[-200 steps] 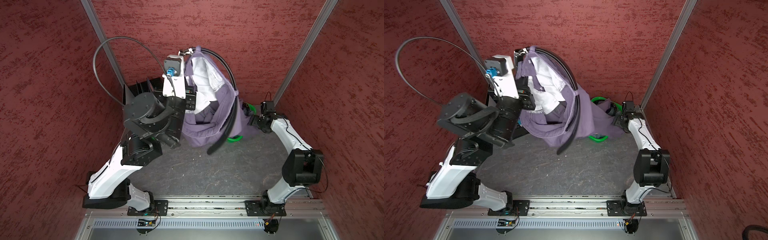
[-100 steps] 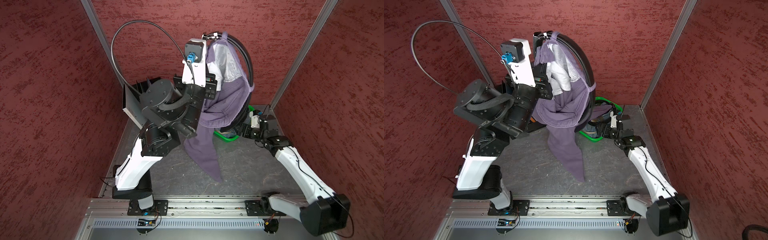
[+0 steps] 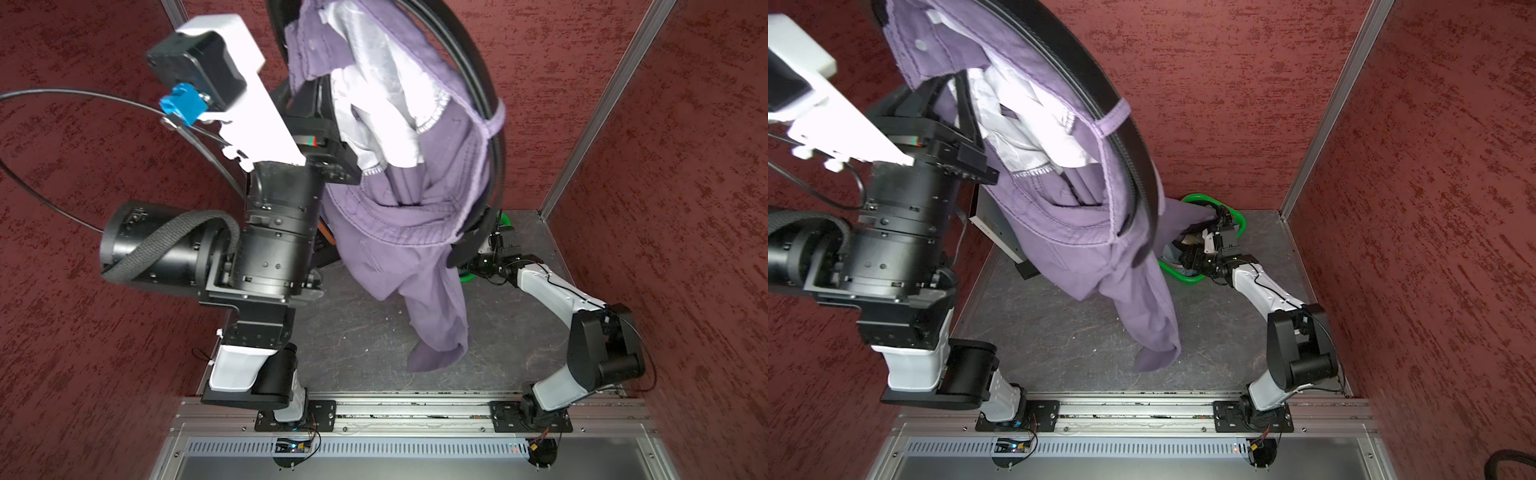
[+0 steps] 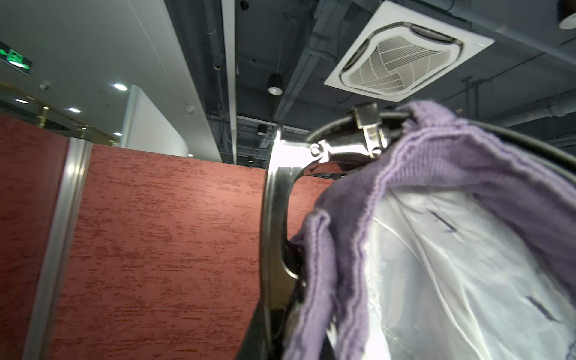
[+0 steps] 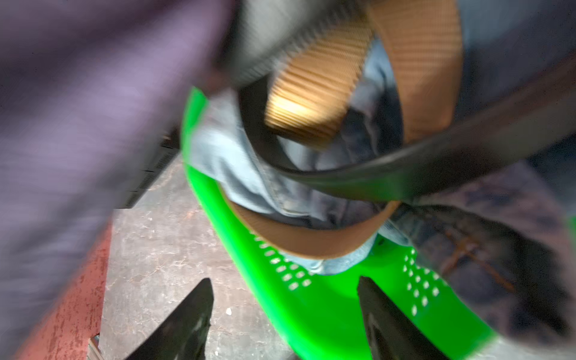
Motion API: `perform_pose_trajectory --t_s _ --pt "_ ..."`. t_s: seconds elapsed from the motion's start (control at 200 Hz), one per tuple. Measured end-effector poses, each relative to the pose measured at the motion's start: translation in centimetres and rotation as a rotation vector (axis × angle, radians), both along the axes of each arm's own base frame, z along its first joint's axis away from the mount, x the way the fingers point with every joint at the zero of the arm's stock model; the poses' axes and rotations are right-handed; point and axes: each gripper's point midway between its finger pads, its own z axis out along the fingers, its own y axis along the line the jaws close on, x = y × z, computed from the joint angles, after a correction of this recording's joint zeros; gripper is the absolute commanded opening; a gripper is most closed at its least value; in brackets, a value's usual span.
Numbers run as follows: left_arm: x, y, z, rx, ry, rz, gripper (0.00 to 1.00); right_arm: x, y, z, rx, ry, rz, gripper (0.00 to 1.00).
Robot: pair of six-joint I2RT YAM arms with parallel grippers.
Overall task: Remove the belt from the trousers
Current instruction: Move the distractor to the center of the board.
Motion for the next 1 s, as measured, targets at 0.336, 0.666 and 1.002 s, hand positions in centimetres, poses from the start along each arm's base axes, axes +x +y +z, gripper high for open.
perform_pose_trajectory --t_s 0.336,0.666,1.002 --pt "2.4 7.0 -0.3 -0.054 0.052 0.236 0.0 3.8 -6.7 -2.8 -0.414 0.195 -0.251 0.82" --pt "4.0 4.4 -1.6 0.016 0.098 0.251 0.0 3.0 -17.2 -3.2 -0.663 0.297 -0.514 0.82" --pt "8.7 2.3 -5.1 0.051 0.211 0.321 0.0 0.2 -0.5 9.0 -0.121 -0.214 -0.022 0.58"
